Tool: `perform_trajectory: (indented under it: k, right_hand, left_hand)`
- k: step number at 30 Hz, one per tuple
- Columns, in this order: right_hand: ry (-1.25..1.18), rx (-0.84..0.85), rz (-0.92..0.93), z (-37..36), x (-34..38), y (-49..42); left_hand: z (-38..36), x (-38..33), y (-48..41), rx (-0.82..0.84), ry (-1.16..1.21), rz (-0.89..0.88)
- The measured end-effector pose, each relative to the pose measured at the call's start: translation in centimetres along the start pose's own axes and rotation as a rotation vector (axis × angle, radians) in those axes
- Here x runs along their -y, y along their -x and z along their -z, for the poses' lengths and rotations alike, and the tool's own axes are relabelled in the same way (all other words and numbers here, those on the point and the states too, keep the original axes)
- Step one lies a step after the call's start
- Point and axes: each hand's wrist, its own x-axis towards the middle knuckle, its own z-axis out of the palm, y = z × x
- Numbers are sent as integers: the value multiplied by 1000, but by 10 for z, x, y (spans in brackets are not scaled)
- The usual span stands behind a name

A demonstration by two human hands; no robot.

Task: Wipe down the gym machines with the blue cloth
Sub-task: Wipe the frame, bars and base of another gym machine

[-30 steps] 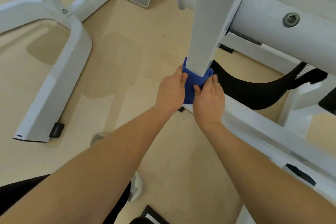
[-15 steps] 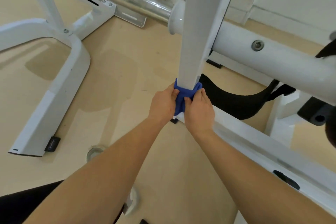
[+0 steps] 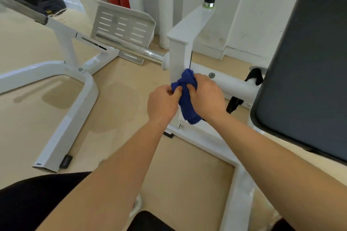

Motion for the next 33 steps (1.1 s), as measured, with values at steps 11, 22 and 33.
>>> perform_trajectory:
  k: [11, 22, 33]
  right_hand:
    - [319, 178, 123, 73, -64, -68]
    - [255, 439, 178, 30, -93, -86]
    - [122, 523, 164, 8, -79, -127]
  left_hand:
    - [-96, -66, 7, -133, 454, 320]
    - [-151, -65, -11, -79, 696, 394]
    - [-153, -59, -41, -246, 812, 524]
